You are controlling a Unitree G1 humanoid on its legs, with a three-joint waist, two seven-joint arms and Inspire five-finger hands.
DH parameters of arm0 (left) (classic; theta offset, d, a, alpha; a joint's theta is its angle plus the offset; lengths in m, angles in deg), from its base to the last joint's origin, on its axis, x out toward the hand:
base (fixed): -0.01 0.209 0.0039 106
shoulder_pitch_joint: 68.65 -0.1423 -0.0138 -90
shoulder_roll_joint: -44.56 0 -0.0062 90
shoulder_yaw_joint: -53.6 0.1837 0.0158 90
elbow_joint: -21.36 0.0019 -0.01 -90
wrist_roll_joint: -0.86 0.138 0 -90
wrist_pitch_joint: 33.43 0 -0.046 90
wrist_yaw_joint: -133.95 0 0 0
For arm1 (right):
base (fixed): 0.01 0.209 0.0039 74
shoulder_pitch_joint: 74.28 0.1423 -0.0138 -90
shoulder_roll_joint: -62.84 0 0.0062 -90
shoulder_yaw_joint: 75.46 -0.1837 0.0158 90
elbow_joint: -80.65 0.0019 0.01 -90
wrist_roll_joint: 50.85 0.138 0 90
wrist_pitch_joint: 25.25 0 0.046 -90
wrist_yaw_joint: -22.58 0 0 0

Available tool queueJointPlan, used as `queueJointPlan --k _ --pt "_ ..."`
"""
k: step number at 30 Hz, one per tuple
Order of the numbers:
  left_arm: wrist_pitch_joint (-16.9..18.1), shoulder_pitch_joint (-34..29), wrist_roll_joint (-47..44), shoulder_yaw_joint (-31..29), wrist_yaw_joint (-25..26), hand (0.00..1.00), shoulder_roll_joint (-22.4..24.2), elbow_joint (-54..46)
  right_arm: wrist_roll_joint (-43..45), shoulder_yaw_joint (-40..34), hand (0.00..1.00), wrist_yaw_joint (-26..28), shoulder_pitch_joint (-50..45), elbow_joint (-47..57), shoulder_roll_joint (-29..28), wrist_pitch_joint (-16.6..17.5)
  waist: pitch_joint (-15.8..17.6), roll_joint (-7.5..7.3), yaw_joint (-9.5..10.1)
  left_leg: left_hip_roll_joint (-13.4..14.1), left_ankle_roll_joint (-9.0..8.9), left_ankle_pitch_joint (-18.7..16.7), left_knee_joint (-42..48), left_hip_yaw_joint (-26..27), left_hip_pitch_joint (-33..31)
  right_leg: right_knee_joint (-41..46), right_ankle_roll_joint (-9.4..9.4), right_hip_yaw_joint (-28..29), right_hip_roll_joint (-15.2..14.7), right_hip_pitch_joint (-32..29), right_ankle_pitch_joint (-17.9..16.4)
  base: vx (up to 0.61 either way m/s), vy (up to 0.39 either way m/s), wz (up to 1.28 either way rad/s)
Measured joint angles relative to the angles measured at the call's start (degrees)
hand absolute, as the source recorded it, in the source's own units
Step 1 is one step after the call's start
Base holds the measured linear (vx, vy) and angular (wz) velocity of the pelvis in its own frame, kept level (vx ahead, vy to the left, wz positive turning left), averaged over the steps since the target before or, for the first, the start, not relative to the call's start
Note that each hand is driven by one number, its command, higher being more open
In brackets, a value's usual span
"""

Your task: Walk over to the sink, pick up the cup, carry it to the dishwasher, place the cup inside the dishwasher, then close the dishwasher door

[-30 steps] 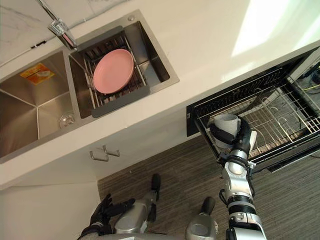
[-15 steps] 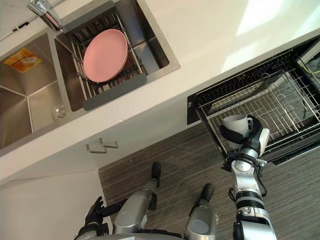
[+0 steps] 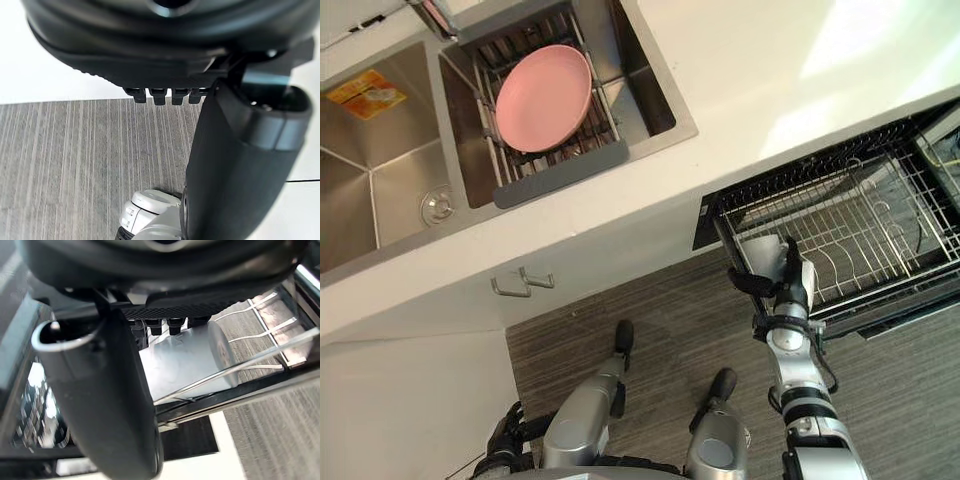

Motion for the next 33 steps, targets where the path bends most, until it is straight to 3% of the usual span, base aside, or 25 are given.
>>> queueJointPlan --k 3,5,8,14,19,22,26,30,33 --pt "-0.20 -0.02 -1.19 -0.55 0.46 1.00 -0.09 1.28 2.50 -0.15 1.00 -3.21 -3.76 2.31 -4.81 5.43 -0.98 -1.29 -0.05 0.28 -0.31 -0.26 -0.03 0.33 0.97 -0.52 -0.06 0.19 0.30 1.07 -0.06 0.00 -0.047 -0.06" --pt "-0.96 -0.10 -2.59 -1.17 0.50 1.00 -0.20 2.11 5.28 0.09 1.00 -4.37 -8.25 7.93 -9.67 8.60 -3.31 -1.99 -0.05 0.55 -0.46 -0.61 -0.04 0.94 1.63 -1.25 -0.07 0.63 0.63 1.68 0.00 0.01 -0.039 -0.12" --pt "-2.68 -0.20 -3.50 -2.41 -0.34 1.00 0.05 3.11 8.66 1.03 1.00 -4.56 -11.76 16.64 -14.66 12.08 -5.39 -2.17 -0.10 0.89 -0.57 -1.16 -0.06 1.92 3.40 -2.45 -0.10 1.45 1.05 3.42 0.42 0.01 -0.036 -0.16" --pt "-4.38 -2.38 -4.73 -5.74 -2.67 1.00 0.33 5.36 10.56 1.72 1.00 -0.65 -13.23 31.83 -16.06 14.13 -9.63 -3.43 -0.15 1.79 -0.85 -2.17 -0.31 4.35 5.45 -4.71 -0.46 3.73 2.07 4.83 1.48 -0.02 -0.024 -0.23" --pt "-4.87 -3.63 -5.51 -7.85 -4.43 1.00 0.83 5.56 17.46 0.21 1.00 7.89 -13.58 37.87 -15.16 13.95 -11.02 -3.96 -0.12 1.98 -1.01 -2.65 -0.30 5.53 7.55 -4.98 -0.44 4.81 2.16 6.38 1.51 0.00 -0.017 -0.12" --pt "-5.41 -4.34 -5.80 -8.06 -4.76 1.00 0.96 5.55 24.35 -0.65 1.00 18.85 -13.98 39.34 -14.81 10.83 -12.09 -3.83 -0.29 2.02 -0.99 -2.83 -0.31 6.11 8.02 -5.34 -0.42 5.32 2.19 6.61 1.72 -0.01 -0.010 -0.10" --pt "-7.99 -4.36 -8.75 -9.37 -5.17 1.00 1.08 5.58 31.40 1.37 1.00 33.59 -14.42 40.89 -12.95 2.73 -12.49 -3.84 -0.46 1.96 -1.01 -3.05 -0.31 5.98 8.80 -5.64 -0.38 4.87 2.20 7.60 1.72 -0.01 -0.018 0.01" --pt "-8.98 -4.37 -9.66 -10.21 -5.99 1.00 1.33 6.09 36.39 4.74 1.00 36.56 -14.43 40.89 -12.80 -2.37 -13.47 -3.87 -0.37 1.41 -0.76 -3.36 -0.35 4.38 8.26 -5.93 0.06 1.05 1.82 9.58 1.05 -0.01 -0.028 0.48" --pt "-9.53 -4.60 -9.38 -10.66 -5.99 1.00 1.36 6.16 36.85 4.98 1.00 36.21 -14.37 41.61 -13.04 -3.78 -15.20 -4.11 -0.82 2.87 0.45 -3.43 -0.34 14.96 6.52 -6.59 0.62 -5.17 0.73 11.25 0.90 0.02 -0.005 1.02"
